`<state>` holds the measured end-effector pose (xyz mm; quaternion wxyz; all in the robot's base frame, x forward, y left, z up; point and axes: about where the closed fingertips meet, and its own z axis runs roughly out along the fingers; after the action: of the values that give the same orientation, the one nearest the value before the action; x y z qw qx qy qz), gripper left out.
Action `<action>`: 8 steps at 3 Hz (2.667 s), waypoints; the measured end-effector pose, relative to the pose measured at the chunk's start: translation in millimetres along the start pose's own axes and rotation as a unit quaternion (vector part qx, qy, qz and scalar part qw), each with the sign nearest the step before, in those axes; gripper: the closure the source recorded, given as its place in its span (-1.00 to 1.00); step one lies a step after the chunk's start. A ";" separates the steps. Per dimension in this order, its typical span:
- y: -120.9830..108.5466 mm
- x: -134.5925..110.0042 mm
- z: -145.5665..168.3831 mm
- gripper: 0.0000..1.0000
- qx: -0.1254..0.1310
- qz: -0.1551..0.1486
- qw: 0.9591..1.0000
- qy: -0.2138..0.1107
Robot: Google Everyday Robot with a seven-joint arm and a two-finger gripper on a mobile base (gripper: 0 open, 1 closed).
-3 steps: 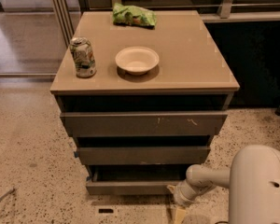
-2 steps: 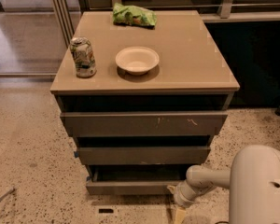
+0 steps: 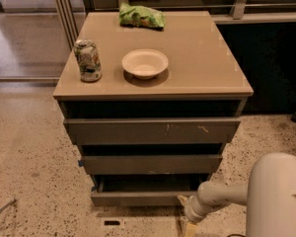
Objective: Open bottom drawer
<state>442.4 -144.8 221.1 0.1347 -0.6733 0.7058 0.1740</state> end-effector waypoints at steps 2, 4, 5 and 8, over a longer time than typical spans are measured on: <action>-27.7 5.9 6.2 -1.00 0.047 -0.026 0.999 0.003; -58.9 10.8 22.1 -1.00 0.043 -0.035 0.998 -0.003; -71.5 11.2 29.9 -1.00 0.032 -0.034 0.999 -0.001; -66.1 8.4 37.5 -1.00 -0.036 0.002 0.999 0.010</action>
Offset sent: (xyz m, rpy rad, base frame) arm 0.0467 -0.0096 -0.0147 -0.0086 -0.1375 0.0072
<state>506.3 -138.6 179.3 0.1027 -0.6779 0.7019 0.1933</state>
